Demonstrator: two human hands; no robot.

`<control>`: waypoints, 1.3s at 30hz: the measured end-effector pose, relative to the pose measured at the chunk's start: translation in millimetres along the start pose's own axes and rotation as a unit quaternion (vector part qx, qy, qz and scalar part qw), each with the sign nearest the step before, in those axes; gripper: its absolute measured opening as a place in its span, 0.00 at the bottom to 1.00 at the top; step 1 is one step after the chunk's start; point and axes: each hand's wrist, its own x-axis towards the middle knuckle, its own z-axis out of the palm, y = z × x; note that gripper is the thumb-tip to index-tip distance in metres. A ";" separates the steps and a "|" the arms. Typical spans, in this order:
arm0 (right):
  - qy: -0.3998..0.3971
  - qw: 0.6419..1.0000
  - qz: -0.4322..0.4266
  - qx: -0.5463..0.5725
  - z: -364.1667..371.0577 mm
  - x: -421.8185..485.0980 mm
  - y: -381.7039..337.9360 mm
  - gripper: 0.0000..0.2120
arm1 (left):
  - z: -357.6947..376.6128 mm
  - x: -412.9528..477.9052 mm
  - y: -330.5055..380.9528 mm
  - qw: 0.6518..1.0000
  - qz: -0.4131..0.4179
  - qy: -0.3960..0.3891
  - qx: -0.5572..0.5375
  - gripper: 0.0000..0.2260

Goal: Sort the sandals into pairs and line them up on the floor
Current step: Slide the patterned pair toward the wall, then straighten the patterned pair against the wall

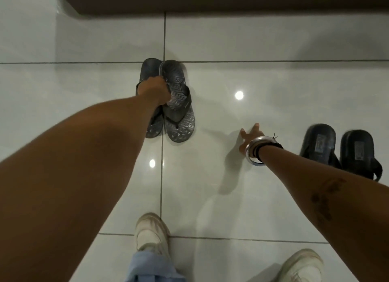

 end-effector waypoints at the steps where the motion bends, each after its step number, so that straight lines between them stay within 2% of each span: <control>1: -0.003 1.000 0.007 0.000 1.2 -0.4 -1.2 0.36 | 2.5 1.9 -3.5 1.000 0.000 -0.005 -0.003 0.14; 4: 0.000 0.999 0.043 -0.003 4.8 -2.3 -5.7 0.34 | 12.9 7.2 -7.1 1.000 0.008 -0.015 -0.025 0.16; 10: 0.017 0.999 0.036 -0.020 5.2 -7.2 -7.1 0.35 | 22.3 17.9 -3.2 1.000 0.016 -0.006 -0.005 0.23; 24: 0.019 0.999 0.029 -0.027 12.0 -7.1 -5.9 0.38 | 23.0 18.2 0.7 0.988 0.083 -0.018 0.127 0.21; 33: 0.012 1.000 0.022 -0.018 11.8 -9.1 -3.2 0.40 | 35.2 12.7 5.5 0.982 0.065 -0.043 0.169 0.17; 39: 0.004 1.000 0.022 -0.015 14.1 -5.6 -2.1 0.41 | 38.8 7.5 6.7 0.987 0.056 -0.049 0.144 0.18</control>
